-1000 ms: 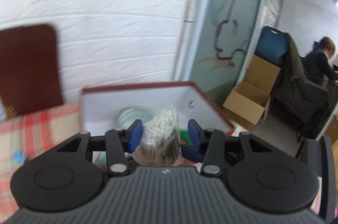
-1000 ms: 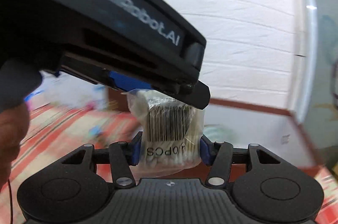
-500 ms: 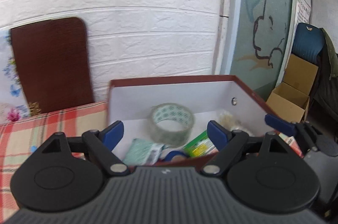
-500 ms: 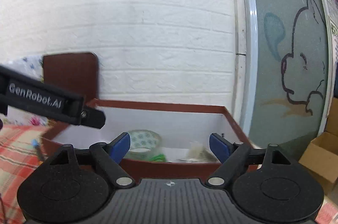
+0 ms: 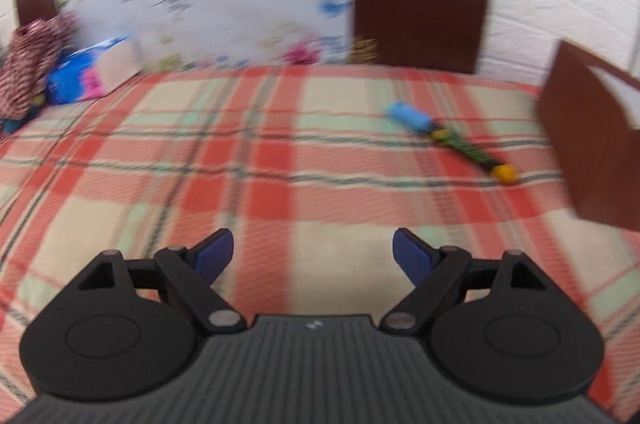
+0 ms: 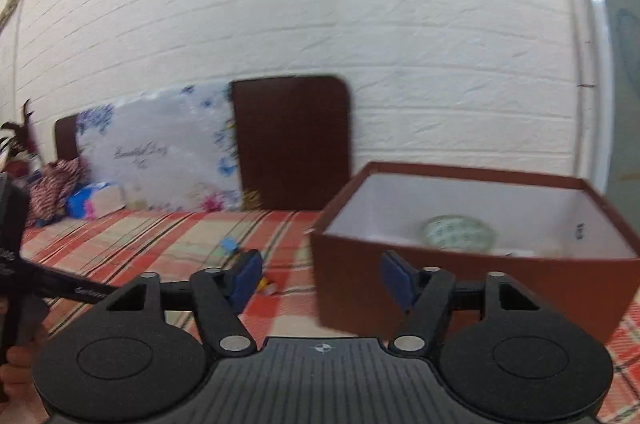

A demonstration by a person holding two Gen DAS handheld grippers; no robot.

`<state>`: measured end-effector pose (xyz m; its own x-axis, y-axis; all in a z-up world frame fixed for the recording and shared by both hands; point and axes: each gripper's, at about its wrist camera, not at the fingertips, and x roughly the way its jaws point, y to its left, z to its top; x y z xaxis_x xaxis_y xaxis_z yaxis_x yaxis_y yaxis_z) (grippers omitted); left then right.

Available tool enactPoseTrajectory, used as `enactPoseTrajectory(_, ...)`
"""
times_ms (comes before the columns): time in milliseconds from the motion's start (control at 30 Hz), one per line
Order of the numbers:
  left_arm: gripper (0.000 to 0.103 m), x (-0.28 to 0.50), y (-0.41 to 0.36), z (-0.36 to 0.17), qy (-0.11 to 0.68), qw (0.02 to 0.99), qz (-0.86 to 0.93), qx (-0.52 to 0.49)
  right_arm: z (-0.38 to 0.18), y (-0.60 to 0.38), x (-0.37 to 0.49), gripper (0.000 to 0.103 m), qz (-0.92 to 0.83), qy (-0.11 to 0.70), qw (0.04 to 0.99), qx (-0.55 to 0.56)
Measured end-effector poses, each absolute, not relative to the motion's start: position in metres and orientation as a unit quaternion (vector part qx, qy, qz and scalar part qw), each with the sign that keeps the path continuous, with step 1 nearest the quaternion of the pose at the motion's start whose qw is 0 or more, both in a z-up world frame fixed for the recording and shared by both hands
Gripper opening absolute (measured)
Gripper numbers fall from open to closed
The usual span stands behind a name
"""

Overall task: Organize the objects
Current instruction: 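Carry the cotton swab bag into the brown box and release it, then move the left gripper to the blue-capped marker and grasp it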

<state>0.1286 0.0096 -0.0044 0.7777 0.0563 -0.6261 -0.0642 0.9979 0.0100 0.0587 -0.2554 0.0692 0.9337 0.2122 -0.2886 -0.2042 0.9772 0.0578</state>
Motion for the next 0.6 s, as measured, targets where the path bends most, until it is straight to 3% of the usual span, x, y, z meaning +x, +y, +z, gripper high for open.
enactPoseTrajectory(100, 0.098, 0.124, 0.037, -0.021, 0.305, 0.951, 0.027, -0.031, 0.053, -0.222, 0.09, 0.034, 0.148, 0.197, 0.969, -0.021)
enactPoseTrajectory(233, 0.103, 0.127, 0.032, -0.022, 0.301, 0.953, 0.014, -0.027, 0.04, -0.184, 0.147, 0.034, 0.122, 0.21, 0.966, -0.091)
enactPoseTrajectory(367, 0.103, 0.13, 0.033, -0.024, 0.298, 0.954, 0.004, -0.038, 0.013, -0.161, 0.205, 0.031, 0.11, 0.277, 0.944, -0.144)
enactPoseTrajectory(467, 0.103, 0.129, 0.032, -0.024, 0.298, 0.954, 0.003, -0.04, 0.014, -0.155, 0.196, 0.017, 0.119, 0.272, 0.943, -0.15)
enactPoseTrajectory(600, 0.103, 0.129, 0.033, -0.025, 0.298, 0.954, 0.003, -0.04, 0.012, -0.163, 0.152, 0.017, 0.118, 0.282, 0.944, -0.121)
